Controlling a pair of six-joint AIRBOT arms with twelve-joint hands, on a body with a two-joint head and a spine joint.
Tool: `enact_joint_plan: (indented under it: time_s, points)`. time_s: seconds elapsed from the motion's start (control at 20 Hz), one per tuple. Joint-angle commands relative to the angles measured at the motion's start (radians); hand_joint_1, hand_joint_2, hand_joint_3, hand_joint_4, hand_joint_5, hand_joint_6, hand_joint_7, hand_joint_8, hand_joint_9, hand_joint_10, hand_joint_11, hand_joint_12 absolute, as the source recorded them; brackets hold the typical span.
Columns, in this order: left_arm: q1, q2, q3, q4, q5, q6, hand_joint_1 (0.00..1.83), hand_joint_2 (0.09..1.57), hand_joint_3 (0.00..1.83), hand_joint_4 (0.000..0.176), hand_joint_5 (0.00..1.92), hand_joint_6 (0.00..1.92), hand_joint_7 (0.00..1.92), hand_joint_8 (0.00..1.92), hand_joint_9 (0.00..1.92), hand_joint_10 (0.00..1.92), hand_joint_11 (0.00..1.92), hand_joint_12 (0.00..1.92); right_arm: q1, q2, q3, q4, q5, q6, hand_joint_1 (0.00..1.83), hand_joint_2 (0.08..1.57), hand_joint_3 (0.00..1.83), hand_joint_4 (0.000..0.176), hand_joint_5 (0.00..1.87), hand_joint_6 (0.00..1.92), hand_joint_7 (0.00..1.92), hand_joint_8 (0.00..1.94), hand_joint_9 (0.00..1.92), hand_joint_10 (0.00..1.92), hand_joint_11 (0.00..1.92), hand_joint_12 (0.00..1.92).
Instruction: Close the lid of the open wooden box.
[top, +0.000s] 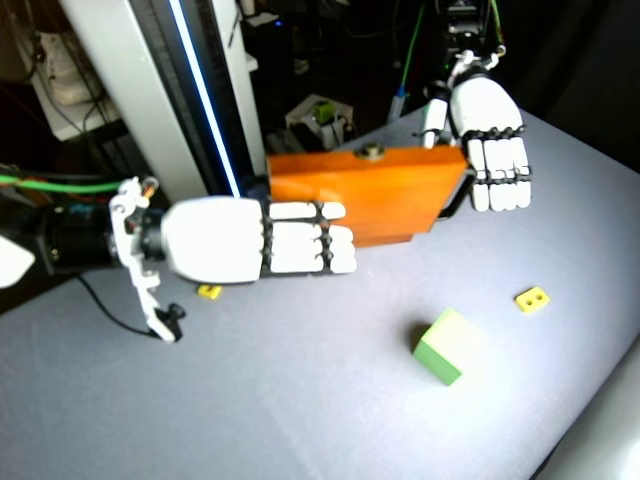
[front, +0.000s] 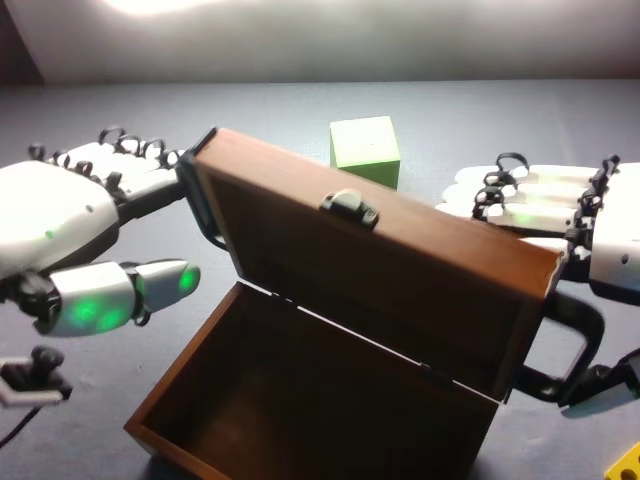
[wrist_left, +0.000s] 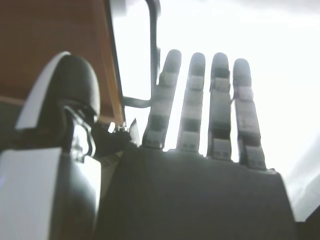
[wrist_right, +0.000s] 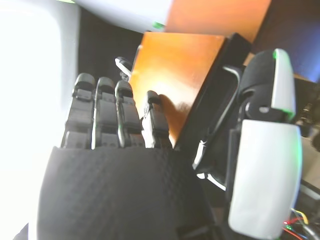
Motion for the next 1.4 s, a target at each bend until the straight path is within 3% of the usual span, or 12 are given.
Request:
enact_joint_plan:
  time_s: [0.0, 0.1, 0.2, 0.35, 0.6, 0.9, 0.95, 1.0, 1.05, 1.1, 1.15, 1.35]
  points:
    - [-0.001, 0.007, -0.001, -0.013, -0.142, -0.003, 0.0, 1.37, 0.0, 0.0, 0.16, 0.01, 0.18, 0.02, 0.19, 0.01, 0.08, 0.15, 0.02, -0.001, -0.008, 0.041, 0.139, 0.015, 0.72, 0.98, 0.01, 0.118, 0.0, 0.0, 0.0, 0.0, 0.0, 0.0, 0.0, 0.0]
    - [0.017, 0.012, -0.007, -0.021, -0.148, -0.007, 0.0, 1.37, 0.0, 0.0, 0.18, 0.0, 0.21, 0.0, 0.22, 0.01, 0.09, 0.17, 0.02, -0.002, -0.013, 0.022, 0.139, 0.02, 0.75, 0.97, 0.01, 0.109, 0.0, 0.0, 0.0, 0.0, 0.0, 0.0, 0.0, 0.0]
    - [0.029, 0.014, -0.01, -0.024, -0.15, -0.014, 0.0, 1.38, 0.01, 0.0, 0.19, 0.0, 0.2, 0.0, 0.2, 0.0, 0.1, 0.18, 0.02, -0.005, -0.014, 0.016, 0.138, 0.026, 0.77, 0.96, 0.0, 0.122, 0.0, 0.0, 0.0, 0.0, 0.0, 0.0, 0.0, 0.0]
    - [0.051, 0.016, -0.016, -0.037, -0.161, -0.017, 0.0, 1.39, 0.01, 0.0, 0.18, 0.0, 0.18, 0.0, 0.18, 0.0, 0.09, 0.18, 0.02, -0.009, -0.014, 0.015, 0.138, 0.035, 0.75, 0.97, 0.0, 0.1, 0.0, 0.0, 0.0, 0.0, 0.0, 0.0, 0.0, 0.0]
    - [0.069, 0.016, -0.018, -0.047, -0.171, -0.022, 0.0, 1.41, 0.01, 0.0, 0.15, 0.0, 0.16, 0.0, 0.17, 0.0, 0.08, 0.17, 0.02, -0.019, 0.007, 0.054, 0.117, 0.036, 0.63, 1.03, 0.02, 0.103, 0.0, 0.0, 0.0, 0.0, 0.0, 0.0, 0.0, 0.0]
    - [0.095, 0.016, -0.024, -0.051, -0.17, -0.028, 0.0, 1.42, 0.01, 0.0, 0.14, 0.0, 0.13, 0.0, 0.14, 0.0, 0.07, 0.17, -0.021, -0.022, 0.046, 0.2, 0.122, 0.032, 0.55, 1.06, 0.01, 0.129, 0.0, 0.0, 0.0, 0.0, 0.0, 0.0, 0.0, 0.0]
    - [0.101, 0.016, -0.024, -0.051, -0.16, -0.028, 0.0, 1.42, 0.01, 0.0, 0.14, 0.0, 0.12, 0.0, 0.13, 0.0, 0.05, 0.16, -0.028, -0.022, 0.051, 0.23, 0.129, 0.024, 0.55, 1.04, 0.0, 0.144, 0.0, 0.0, 0.0, 0.0, 0.0, 0.0, 0.0, 0.0]
    - [0.104, 0.016, -0.024, -0.051, -0.156, -0.028, 0.0, 1.42, 0.01, 0.0, 0.13, 0.0, 0.1, 0.0, 0.11, 0.0, 0.03, 0.16, -0.03, -0.022, 0.053, 0.245, 0.133, 0.018, 0.58, 1.04, 0.0, 0.108, 0.0, 0.0, 0.0, 0.0, 0.0, 0.0, 0.0, 0.0]
    - [0.11, 0.015, -0.024, -0.051, -0.148, -0.028, 0.0, 1.42, 0.01, 0.0, 0.12, 0.0, 0.1, 0.0, 0.1, 0.0, 0.03, 0.15, -0.031, -0.021, 0.054, 0.264, 0.137, 0.006, 0.58, 1.04, 0.0, 0.101, 0.0, 0.0, 0.0, 0.0, 0.0, 0.0, 0.0, 0.0]
    - [0.117, 0.014, -0.025, -0.051, -0.143, -0.028, 0.0, 1.43, 0.01, 0.0, 0.14, 0.01, 0.13, 0.01, 0.14, 0.01, 0.06, 0.17, -0.032, -0.02, 0.055, 0.28, 0.139, -0.006, 0.6, 1.04, 0.0, 0.047, 0.0, 0.0, 0.0, 0.0, 0.0, 0.0, 0.0, 0.0]
    - [0.125, 0.012, -0.027, -0.051, -0.14, -0.029, 0.0, 1.43, 0.01, 0.0, 0.14, 0.01, 0.12, 0.01, 0.13, 0.01, 0.06, 0.17, -0.033, -0.02, 0.057, 0.295, 0.139, -0.015, 0.6, 1.04, 0.0, 0.036, 0.0, 0.0, 0.0, 0.0, 0.0, 0.0, 0.0, 0.0]
    - [0.146, 0.007, -0.03, -0.047, -0.135, -0.043, 0.04, 1.44, 0.0, 0.0, 0.11, 0.0, 0.12, 0.0, 0.14, 0.0, 0.04, 0.15, -0.052, -0.019, 0.065, 0.333, 0.139, -0.022, 0.63, 1.01, 0.0, 0.08, 0.0, 0.0, 0.0, 0.0, 0.0, 0.0, 0.0, 0.0]
